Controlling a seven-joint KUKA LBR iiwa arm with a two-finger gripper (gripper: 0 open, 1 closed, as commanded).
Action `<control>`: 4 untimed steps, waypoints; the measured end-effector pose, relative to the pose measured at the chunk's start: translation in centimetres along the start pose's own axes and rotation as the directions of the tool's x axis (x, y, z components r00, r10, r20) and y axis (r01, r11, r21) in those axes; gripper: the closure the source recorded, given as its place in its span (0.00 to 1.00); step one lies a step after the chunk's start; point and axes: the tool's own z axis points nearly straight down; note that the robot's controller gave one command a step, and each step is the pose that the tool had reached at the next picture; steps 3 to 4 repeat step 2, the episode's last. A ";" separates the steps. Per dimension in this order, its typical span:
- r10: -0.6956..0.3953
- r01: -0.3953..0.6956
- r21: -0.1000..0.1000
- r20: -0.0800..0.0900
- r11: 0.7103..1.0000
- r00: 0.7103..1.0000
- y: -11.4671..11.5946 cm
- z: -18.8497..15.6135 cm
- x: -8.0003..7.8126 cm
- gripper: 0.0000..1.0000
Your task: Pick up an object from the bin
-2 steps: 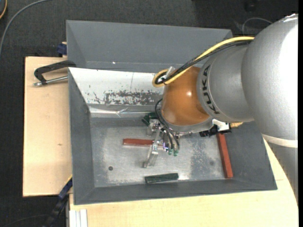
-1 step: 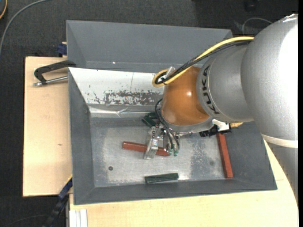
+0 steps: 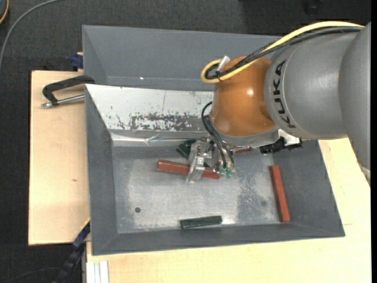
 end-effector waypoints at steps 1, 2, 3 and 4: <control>-0.001 0.001 0.001 -0.004 1.000 1.000 0.1 -2.1 -0.2 1.00; -0.002 0.003 0.002 -0.007 1.000 1.000 0.3 -2.7 -0.3 1.00; -0.002 0.003 0.002 -0.007 1.000 1.000 0.3 -2.7 -0.3 1.00; -0.002 0.003 0.002 -0.007 1.000 1.000 0.3 -2.7 -0.3 1.00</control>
Offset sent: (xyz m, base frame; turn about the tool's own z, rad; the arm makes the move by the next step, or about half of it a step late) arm 0.0000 -0.0001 0.0186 -0.0001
